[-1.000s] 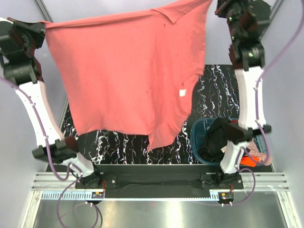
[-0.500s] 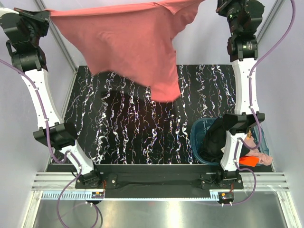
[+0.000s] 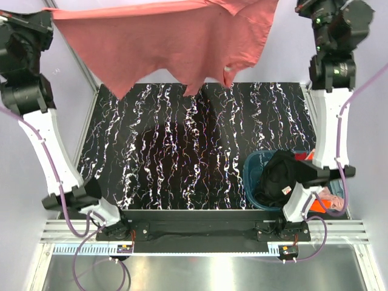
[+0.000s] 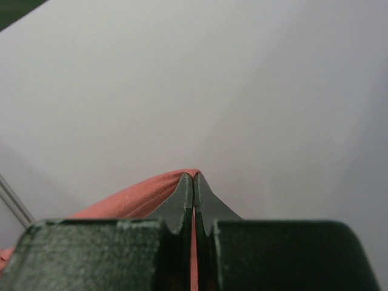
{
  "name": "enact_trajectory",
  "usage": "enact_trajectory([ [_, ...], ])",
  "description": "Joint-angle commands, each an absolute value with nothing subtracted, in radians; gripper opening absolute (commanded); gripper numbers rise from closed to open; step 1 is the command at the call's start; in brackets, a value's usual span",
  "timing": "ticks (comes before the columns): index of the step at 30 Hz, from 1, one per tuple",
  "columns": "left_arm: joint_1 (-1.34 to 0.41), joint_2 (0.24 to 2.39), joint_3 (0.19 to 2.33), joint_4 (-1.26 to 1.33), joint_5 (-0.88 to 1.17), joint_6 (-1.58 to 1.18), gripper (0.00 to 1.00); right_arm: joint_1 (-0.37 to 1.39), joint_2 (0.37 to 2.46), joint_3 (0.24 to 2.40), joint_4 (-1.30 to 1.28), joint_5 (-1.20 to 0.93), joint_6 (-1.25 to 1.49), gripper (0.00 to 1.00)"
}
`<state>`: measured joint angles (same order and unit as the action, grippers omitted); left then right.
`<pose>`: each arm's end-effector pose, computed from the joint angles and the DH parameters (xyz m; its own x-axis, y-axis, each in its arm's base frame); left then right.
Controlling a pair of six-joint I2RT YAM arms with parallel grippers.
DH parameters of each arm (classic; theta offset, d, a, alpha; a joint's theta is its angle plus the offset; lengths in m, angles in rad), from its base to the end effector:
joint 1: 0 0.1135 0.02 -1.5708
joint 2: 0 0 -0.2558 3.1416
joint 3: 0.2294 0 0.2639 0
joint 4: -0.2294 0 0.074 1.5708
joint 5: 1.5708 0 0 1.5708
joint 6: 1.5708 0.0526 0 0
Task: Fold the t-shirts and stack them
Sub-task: Fold the tshirt
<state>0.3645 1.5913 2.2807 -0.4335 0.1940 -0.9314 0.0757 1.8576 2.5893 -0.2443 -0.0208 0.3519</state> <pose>0.2903 0.0999 0.6108 0.2820 -0.7352 -0.6164 0.0850 0.6591 -0.7472 0.3542 0.0280 0.6345 0.4060 0.3764 -0.8328 -0.2491 0.9223 0.2954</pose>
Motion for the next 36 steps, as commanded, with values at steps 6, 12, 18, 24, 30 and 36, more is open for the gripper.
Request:
enact_trajectory([
  [6,0.407,1.407,2.304,-0.442,0.075,-0.845,0.0,0.043,1.602,2.533,-0.21,0.046,0.307,0.0],
  [12,0.423,1.336,2.303,-0.446,0.051,-0.822,0.0,0.043,1.514,2.462,-0.198,0.048,0.298,0.0],
  [18,0.426,1.339,2.245,-0.422,0.052,-0.836,0.0,0.041,1.569,2.464,-0.187,0.046,0.301,0.0],
  [24,0.426,1.422,2.221,-0.344,0.04,-0.861,0.0,0.041,1.748,2.6,-0.156,0.034,0.339,0.0],
  [30,0.426,1.537,2.312,-0.273,0.015,-0.896,0.0,0.04,1.922,2.758,-0.098,0.047,0.379,0.0],
  [36,0.425,1.666,2.433,-0.216,0.012,-0.963,0.0,0.014,1.988,2.807,-0.026,0.051,0.442,0.0],
])
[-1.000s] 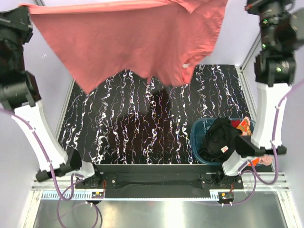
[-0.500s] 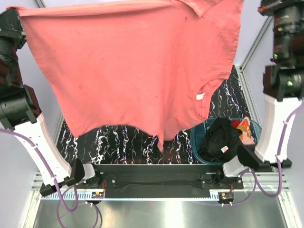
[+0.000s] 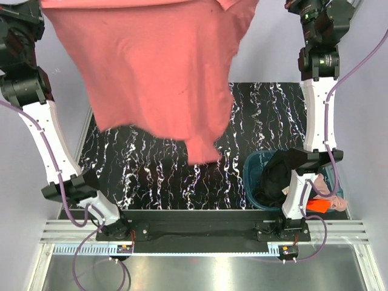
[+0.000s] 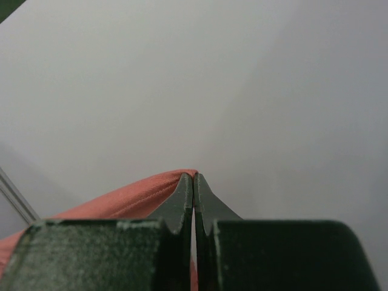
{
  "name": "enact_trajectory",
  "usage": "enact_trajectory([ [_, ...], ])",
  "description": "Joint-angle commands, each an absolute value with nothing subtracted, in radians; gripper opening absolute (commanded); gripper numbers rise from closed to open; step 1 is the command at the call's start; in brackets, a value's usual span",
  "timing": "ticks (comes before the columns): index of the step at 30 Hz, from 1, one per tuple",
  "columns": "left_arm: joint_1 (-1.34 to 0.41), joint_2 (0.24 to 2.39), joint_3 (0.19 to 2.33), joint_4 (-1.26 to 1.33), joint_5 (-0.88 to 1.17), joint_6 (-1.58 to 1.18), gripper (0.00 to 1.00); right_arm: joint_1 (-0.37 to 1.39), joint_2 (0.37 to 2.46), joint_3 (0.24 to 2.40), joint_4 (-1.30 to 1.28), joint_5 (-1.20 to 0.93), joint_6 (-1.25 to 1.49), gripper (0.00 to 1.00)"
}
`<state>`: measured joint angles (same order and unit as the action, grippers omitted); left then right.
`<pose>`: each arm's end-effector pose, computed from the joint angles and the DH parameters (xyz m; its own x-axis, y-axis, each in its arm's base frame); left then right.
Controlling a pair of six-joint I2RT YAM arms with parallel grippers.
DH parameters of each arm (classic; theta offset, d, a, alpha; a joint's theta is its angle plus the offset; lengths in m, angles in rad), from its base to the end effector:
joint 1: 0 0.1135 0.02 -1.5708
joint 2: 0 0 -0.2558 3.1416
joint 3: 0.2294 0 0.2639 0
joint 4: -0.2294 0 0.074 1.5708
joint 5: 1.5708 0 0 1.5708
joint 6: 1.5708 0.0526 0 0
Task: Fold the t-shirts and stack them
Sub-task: Fold the tshirt
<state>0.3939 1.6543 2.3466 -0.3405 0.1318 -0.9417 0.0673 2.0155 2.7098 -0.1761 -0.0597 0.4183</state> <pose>0.2975 0.1162 0.6221 0.4027 -0.7006 -0.5890 0.1005 0.6734 -0.7324 0.3979 0.0300 0.6176 0.4033 0.4336 -0.8058 -0.3093 0.8934 0.3259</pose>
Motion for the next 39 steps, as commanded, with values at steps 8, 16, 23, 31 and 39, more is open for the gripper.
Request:
enact_trajectory([
  [8,0.423,1.608,2.314,-0.196,0.055,-0.957,0.0,0.006,1.916,2.708,-0.09,0.025,0.469,0.0],
  [16,0.425,1.239,1.572,-0.121,0.132,-0.796,0.0,0.011,1.579,2.082,-0.141,-0.087,0.589,0.0],
  [23,0.381,0.979,1.16,-0.294,-0.051,-0.557,0.0,0.188,1.208,1.557,-0.394,-0.025,0.568,0.0],
  [31,0.222,0.85,0.833,-0.402,-0.493,-0.464,0.0,0.267,1.008,1.151,-0.699,-0.201,0.623,0.0],
  [39,0.343,0.936,0.706,-0.466,-0.617,-0.61,0.0,0.323,1.005,0.905,-0.873,-0.393,0.588,0.0],
])
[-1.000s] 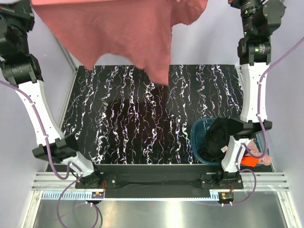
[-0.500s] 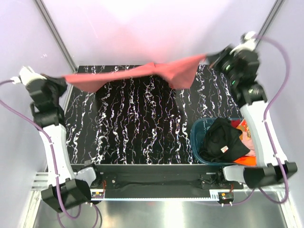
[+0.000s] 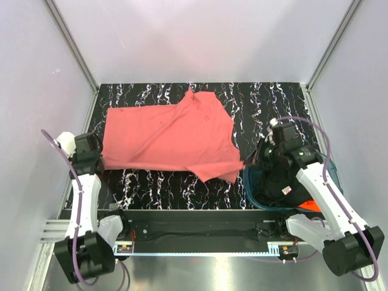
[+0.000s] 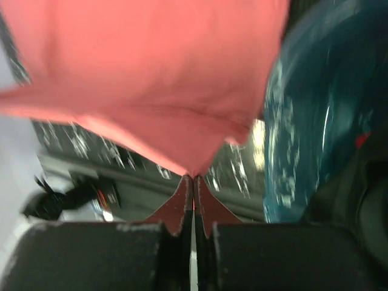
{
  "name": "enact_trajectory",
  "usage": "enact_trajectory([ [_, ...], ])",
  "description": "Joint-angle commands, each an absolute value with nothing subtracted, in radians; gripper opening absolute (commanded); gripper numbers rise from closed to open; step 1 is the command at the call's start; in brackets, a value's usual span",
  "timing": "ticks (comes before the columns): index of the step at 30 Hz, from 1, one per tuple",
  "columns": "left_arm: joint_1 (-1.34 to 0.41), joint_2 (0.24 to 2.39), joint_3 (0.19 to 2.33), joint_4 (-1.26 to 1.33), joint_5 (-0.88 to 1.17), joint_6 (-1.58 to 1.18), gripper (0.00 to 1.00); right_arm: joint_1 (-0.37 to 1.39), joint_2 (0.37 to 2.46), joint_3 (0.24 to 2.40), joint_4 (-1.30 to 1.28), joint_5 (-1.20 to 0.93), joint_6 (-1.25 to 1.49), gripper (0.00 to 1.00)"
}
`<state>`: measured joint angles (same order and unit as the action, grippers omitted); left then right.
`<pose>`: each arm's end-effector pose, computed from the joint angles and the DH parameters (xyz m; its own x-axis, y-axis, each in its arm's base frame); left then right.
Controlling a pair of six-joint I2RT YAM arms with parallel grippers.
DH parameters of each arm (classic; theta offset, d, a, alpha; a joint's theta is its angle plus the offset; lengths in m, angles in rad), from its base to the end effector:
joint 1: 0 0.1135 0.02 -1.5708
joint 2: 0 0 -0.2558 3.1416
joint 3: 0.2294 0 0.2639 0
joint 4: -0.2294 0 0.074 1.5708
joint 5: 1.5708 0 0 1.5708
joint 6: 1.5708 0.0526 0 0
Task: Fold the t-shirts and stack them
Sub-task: Fold the tshirt
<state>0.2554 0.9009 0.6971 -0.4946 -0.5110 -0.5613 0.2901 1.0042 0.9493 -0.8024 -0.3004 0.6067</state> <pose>0.2033 0.0797 0.2437 -0.2165 -0.5364 -0.8157 -0.8245 0.5479 -0.1415 0.2101 0.0790 0.2812 -0.8568 0.3126 -0.4101 0.0362 0.8298 0.5570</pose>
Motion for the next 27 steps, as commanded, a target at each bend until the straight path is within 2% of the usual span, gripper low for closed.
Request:
enact_trajectory([
  [1,0.397,0.984,0.71,-0.471,-0.577,-0.615,0.0,0.33,1.011,0.893,-0.874,-0.406,0.583,0.0],
  [3,0.5,1.034,0.721,-0.485,-0.482,-0.627,0.0,0.342,1.031,0.874,-0.887,-0.411,0.563,0.0],
  [8,0.509,1.101,0.778,-0.436,-0.293,-0.592,0.0,0.344,1.078,0.919,-0.871,-0.408,0.552,0.0],
  [17,0.509,1.218,0.896,-0.482,-0.23,-0.531,0.0,0.342,1.244,1.008,-0.841,-0.442,0.532,0.0],
  [27,0.508,1.22,0.816,-0.563,-0.307,-0.554,0.0,0.408,1.181,0.962,-0.916,-0.456,0.535,0.0],
])
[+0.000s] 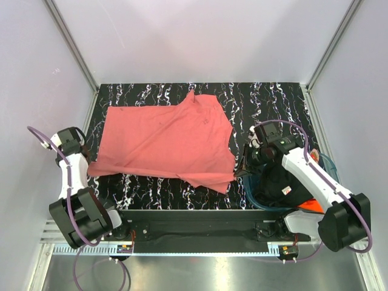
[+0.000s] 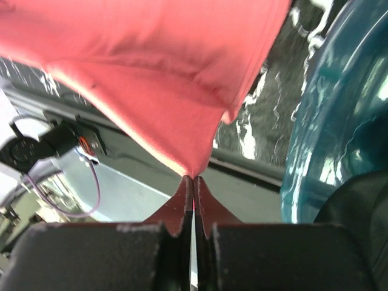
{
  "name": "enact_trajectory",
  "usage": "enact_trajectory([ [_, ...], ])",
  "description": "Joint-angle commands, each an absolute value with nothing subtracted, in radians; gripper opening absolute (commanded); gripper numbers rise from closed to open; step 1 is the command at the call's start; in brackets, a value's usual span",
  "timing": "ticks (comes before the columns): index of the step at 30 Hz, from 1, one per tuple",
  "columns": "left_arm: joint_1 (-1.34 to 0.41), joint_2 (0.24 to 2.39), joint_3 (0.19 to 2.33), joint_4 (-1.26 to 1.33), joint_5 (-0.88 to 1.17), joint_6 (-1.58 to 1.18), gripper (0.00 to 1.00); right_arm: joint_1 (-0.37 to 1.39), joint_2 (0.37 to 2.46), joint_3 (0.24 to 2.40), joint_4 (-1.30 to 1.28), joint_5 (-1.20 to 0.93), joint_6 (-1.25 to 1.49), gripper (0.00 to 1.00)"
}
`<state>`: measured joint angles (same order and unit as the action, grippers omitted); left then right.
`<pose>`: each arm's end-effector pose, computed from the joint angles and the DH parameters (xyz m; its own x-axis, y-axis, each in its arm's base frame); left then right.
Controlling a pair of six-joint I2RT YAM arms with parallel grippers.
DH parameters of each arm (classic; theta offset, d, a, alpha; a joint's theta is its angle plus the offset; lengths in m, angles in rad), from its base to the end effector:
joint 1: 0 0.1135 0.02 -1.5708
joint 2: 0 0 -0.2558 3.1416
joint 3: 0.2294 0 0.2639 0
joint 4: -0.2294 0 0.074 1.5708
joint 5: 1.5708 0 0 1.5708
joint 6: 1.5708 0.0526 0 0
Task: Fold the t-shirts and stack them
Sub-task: Fold the tshirt
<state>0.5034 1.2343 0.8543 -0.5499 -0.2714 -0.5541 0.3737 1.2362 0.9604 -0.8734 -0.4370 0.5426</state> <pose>0.2306 0.1431 0.2154 -0.2787 -0.7322 -0.6215 -0.8840 0.4484 -0.1319 0.2241 0.1118 0.2319 -0.9815 0.1177 -0.1510 0.0173 0.8402 0.5420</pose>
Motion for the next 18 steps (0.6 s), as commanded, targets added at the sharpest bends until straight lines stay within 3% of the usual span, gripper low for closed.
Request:
enact_trajectory([
  [1,0.508,1.212,0.802,-0.564,-0.298,-0.555,0.0,0.411,1.167,0.963,-0.939,-0.436,0.538,0.0],
  [5,0.508,1.163,0.782,-0.555,-0.241,-0.52,0.0,0.411,1.111,1.047,-0.986,-0.376,0.54,0.0],
  [10,0.488,1.149,0.847,-0.554,-0.18,-0.506,0.0,0.356,1.21,1.28,-1.02,-0.194,0.471,0.0],
  [13,0.459,1.15,0.908,-0.522,-0.129,-0.517,0.0,0.263,1.371,1.434,-0.965,-0.225,0.427,0.0],
  [18,0.367,1.169,1.084,-0.459,-0.051,-0.543,0.0,0.155,1.624,1.88,-0.931,-0.209,0.411,0.0],
])
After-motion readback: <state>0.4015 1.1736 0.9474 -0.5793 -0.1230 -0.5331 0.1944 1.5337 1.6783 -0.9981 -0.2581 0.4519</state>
